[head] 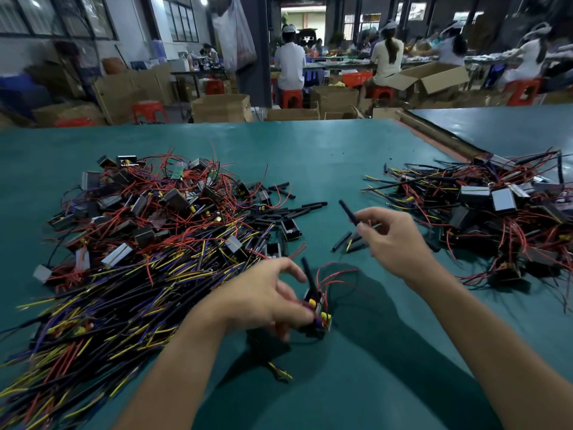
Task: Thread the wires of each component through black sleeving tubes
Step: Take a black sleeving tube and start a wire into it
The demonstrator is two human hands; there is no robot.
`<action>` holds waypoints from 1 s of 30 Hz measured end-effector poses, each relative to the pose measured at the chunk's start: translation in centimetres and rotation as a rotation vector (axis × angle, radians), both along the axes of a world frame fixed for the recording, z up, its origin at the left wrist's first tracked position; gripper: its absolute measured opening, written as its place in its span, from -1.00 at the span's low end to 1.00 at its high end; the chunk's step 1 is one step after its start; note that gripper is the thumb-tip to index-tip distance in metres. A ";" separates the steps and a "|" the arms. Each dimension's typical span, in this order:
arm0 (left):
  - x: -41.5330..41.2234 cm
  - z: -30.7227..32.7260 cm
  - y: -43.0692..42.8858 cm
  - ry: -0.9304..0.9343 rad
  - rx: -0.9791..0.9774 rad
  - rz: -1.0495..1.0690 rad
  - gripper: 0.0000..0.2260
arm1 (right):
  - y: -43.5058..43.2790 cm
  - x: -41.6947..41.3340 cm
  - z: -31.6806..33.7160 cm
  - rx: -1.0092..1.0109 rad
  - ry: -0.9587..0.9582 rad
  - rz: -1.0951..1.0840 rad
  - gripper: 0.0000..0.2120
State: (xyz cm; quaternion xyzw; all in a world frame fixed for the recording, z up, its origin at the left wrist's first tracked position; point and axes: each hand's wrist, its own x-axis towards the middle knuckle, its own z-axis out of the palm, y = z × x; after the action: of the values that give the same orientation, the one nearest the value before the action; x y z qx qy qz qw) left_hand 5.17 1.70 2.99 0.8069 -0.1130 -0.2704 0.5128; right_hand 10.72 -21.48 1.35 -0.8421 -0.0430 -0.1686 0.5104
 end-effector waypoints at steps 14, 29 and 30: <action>0.9 -1.4 -2.3 -0.319 -0.282 0.332 -0.84 | 2.8 -3.6 2.5 0.360 0.204 0.395 -0.71; 0.7 -1.9 -2.9 -0.400 -0.356 0.281 -0.84 | 3.1 -4.0 2.5 0.424 0.127 0.413 -0.83; 0.5 -1.8 -2.9 -0.412 -0.357 0.253 -0.81 | 3.2 -4.0 2.5 0.416 0.100 0.403 -0.83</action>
State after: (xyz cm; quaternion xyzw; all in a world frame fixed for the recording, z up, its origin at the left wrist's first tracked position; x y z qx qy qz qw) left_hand 5.71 -1.16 1.15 0.7497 -0.1589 -0.0110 0.6423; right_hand 6.69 -18.32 3.88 -0.7011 -0.1488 -0.0275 0.6969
